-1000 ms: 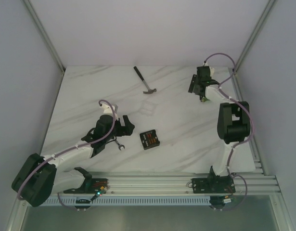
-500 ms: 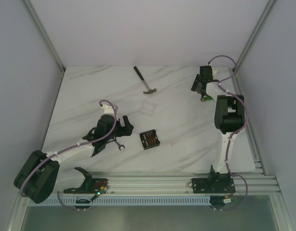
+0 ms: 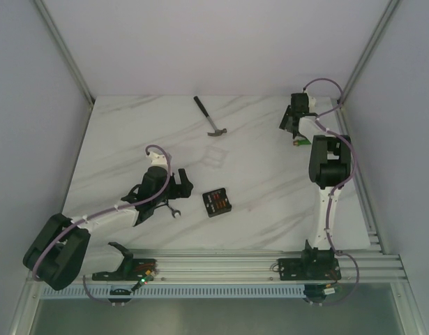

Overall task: Snap on the fuse box
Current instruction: Pick up the fuse from the center of the board.

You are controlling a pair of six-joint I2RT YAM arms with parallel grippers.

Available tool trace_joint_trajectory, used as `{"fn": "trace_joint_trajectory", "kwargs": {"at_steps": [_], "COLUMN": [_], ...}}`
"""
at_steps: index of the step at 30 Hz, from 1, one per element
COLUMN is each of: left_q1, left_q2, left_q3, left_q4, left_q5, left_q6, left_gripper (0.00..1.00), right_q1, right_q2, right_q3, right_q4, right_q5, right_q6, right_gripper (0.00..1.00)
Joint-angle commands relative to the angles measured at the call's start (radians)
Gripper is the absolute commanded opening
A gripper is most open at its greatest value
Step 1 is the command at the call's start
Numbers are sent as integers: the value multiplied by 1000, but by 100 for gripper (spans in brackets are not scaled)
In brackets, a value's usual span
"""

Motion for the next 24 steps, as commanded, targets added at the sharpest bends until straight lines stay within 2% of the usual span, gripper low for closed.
{"fn": "trace_joint_trajectory", "kwargs": {"at_steps": [1, 2, 3, 7, 12, 24], "left_q1": [7, 7, 7, 8, 9, 8], "left_q2": [11, 11, 11, 13, 16, 13], "left_q3": [10, 9, 11, 11, 11, 10], "left_q4": [-1, -1, 0, 0, 3, 3], "left_q5": [-4, -4, -3, -1, 3, 8], "left_q6": [18, 18, 18, 17, 17, 14], "left_gripper": [100, 100, 100, 100, 100, 100], "right_q1": [-6, -5, -5, -4, 3, 52], "right_q2": [38, 40, 40, 38, 36, 18], "right_q3": [22, 22, 22, 15, 11, -9], "right_q4": [-38, -42, -44, -55, -64, -128], "right_q5": [-11, -14, -16, -40, -62, -80], "right_q6": [-8, -8, -8, -12, -21, -42], "right_gripper": [69, 69, 63, 58, 45, 33]}}
